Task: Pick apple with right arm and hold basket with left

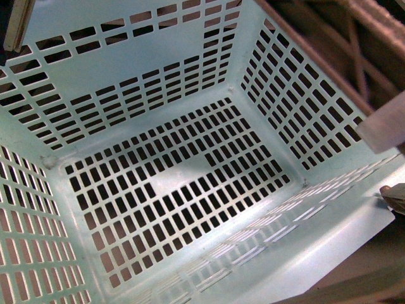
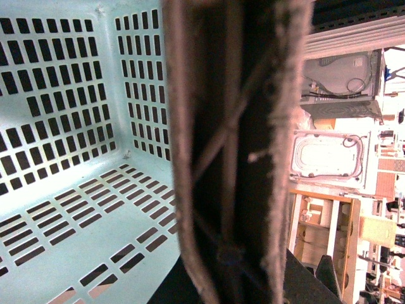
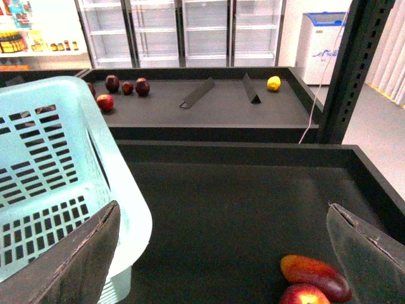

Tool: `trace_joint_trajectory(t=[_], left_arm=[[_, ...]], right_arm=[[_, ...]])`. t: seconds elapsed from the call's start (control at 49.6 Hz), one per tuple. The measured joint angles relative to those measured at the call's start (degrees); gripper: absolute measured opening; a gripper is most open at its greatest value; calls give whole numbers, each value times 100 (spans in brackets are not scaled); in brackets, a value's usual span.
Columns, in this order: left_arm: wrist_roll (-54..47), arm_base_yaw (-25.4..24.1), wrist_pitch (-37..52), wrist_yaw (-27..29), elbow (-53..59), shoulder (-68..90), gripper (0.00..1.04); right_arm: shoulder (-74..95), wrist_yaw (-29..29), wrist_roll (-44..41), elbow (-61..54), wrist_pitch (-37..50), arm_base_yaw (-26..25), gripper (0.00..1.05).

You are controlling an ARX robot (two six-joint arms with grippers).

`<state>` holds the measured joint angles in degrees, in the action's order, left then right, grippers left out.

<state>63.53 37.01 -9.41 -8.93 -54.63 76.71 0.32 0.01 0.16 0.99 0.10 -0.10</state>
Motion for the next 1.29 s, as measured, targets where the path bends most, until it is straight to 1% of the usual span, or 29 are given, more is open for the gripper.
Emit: trace_joint_trajectory(t=[0.121,0.141,0.181,0.202,0.222,0.242,0.262,0.323,0.383,0.403,0.444,0.464,0.484,0.544,0.585,0.625,0.685,0.766,0.887,1.008,1.069,1.29], left_arm=[[0,0,0,0,0,0,7],[-2,0,0,0,0,0,7],[-9,2,0,0,0,0,7],[-11,0,0,0,0,0,7],[-9,0,-2,-2,0,-2,7],[-2,0,-2,0,-2,-11,7],[-7,2,-2,0,-2,-11,7],[-28,7,-2,-4,-2,-11,7],[-17,7,-4,-2,-2,-11,7],[-15,7,-4,-2,-4,-11,7],[-22,7,-4,0,-4,-11,7],[-26,7,-4,0,-4,-11,7],[-26,7,-4,2,-4,-13,7],[-24,7,-4,-2,-2,-15,7],[-17,4,-4,0,-4,-15,7],[-26,7,-4,15,-4,-15,7],[-31,7,-4,15,-4,-15,7],[-26,7,-4,-2,-4,-15,7],[-26,7,-4,0,-4,-15,7],[-28,7,-4,13,-2,-15,7],[-24,7,-4,7,-4,-15,7],[-26,7,-4,13,-4,-15,7]], right_arm=[[15,48,2,4,-17,9,96],[114,297,22,59,-212,76,96],[533,1152,81,378,-1012,369,96],[673,1364,101,459,-1198,431,96],[1099,1797,129,645,-1694,509,96],[1462,2000,136,734,-1993,490,96],[1679,2022,136,743,-2039,444,96],[2153,1928,138,699,-1871,179,96],[2763,1460,264,693,-1390,-258,96],[2881,1370,282,693,-1294,-334,96],[3414,1032,356,693,-863,-640,96],[3724,949,356,691,-616,-780,96],[3886,938,356,691,-549,-841,96],[5344,688,343,710,669,-1263,96],[6144,612,315,767,1250,-1419,96],[7322,525,271,940,2046,-1602,96],[8719,289,313,1316,2798,-1827,96],[9748,273,422,1685,3110,-1969,96],[10977,378,702,2247,3195,-2033,96],[11586,472,907,2723,3099,-2011,96],[11945,494,1062,3161,2977,-1971,96],[12539,509,1274,4057,2706,-1875,96]])
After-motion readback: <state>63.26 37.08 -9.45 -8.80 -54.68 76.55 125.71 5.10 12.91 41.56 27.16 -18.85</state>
